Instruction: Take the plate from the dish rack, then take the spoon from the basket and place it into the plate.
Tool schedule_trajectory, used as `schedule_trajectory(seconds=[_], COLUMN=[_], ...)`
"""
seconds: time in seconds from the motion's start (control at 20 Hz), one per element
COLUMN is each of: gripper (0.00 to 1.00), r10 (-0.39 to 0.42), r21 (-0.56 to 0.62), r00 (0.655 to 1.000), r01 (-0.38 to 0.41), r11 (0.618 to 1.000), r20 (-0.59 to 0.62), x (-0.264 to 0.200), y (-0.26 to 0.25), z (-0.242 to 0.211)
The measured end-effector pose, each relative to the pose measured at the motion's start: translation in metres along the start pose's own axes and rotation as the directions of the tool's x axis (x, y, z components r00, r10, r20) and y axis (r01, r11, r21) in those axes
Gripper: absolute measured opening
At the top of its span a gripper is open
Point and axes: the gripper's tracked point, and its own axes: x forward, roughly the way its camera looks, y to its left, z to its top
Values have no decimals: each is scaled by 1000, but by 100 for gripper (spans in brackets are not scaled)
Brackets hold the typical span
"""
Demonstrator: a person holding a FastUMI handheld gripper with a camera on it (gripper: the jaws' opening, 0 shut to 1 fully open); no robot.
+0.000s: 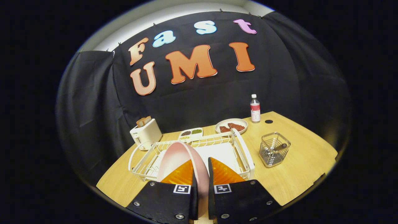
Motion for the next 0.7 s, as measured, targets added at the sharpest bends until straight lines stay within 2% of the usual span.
schedule_trajectory(seconds=[0.4,0.7], gripper=[13,13], r10=[42,102], r21=[138,257], r00=[991,978], r01=[-24,-53], r11=[990,965], r20=[-127,-181], x=[-5,-7], y=[-5,1], z=[-83,-121])
